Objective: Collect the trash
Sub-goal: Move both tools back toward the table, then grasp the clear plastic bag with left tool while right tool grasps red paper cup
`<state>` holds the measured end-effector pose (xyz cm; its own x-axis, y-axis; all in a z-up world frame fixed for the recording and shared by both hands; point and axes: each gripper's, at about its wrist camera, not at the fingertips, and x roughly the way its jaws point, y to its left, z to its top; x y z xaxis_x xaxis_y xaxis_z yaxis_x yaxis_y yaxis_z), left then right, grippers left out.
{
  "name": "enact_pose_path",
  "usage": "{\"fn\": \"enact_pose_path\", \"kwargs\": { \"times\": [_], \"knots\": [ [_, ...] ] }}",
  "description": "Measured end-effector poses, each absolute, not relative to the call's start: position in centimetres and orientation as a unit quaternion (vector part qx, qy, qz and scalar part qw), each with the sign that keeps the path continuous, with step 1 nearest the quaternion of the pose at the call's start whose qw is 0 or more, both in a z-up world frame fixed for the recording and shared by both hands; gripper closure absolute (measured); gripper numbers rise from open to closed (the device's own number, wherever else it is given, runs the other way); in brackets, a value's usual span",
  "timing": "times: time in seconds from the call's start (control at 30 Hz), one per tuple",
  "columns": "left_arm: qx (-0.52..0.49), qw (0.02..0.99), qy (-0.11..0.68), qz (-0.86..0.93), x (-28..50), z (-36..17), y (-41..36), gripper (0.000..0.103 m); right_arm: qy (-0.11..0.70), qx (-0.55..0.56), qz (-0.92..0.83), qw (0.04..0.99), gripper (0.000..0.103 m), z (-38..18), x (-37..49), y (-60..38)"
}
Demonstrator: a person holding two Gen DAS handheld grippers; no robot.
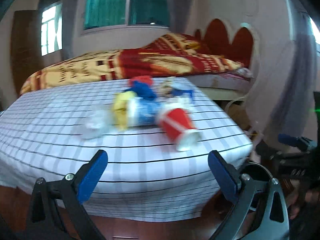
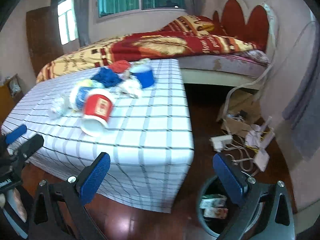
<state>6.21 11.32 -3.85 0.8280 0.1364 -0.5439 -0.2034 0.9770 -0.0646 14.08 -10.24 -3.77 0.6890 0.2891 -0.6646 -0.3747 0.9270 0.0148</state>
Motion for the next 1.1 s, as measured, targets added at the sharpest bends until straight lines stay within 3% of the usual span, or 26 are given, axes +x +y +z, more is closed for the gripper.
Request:
{"fn": "enact_pose_path", "kwargs": {
  "times": [0.5,0.63,0.87,1.0,1.03,1.1],
  "knots": [
    [-0.083,0.942,0.291,0.143,9.0,-6.2,20.0,0.003,0.359,-0.099,0.224,0.901,0.0,-5.8,18.3,2.7],
    [-0.08,0.94,0.299,0.144,11.2,-6.8,21.2,0.007,0.371,-0.1,0.219,0.897,0.0,-7.0,19.8,3.6],
    [-0.087,0.933,0.318,0.143,14.7,-8.1,23.7,0.015,0.382,-0.096,0.224,0.892,0.011,-8.2,21.3,4.3],
    [-0.095,0.929,0.332,0.129,15.8,-8.6,24.2,0.022,0.391,-0.092,0.229,0.887,0.033,-8.6,22.0,4.4],
    [-0.097,0.929,0.336,0.125,16.1,-8.7,24.2,0.028,0.393,-0.092,0.23,0.886,0.041,-8.6,22.2,4.5],
    [-0.105,0.926,0.346,0.113,16.5,-9.1,24.3,0.041,0.394,-0.089,0.232,0.885,0.041,-8.6,22.2,4.4]
  ]
}}
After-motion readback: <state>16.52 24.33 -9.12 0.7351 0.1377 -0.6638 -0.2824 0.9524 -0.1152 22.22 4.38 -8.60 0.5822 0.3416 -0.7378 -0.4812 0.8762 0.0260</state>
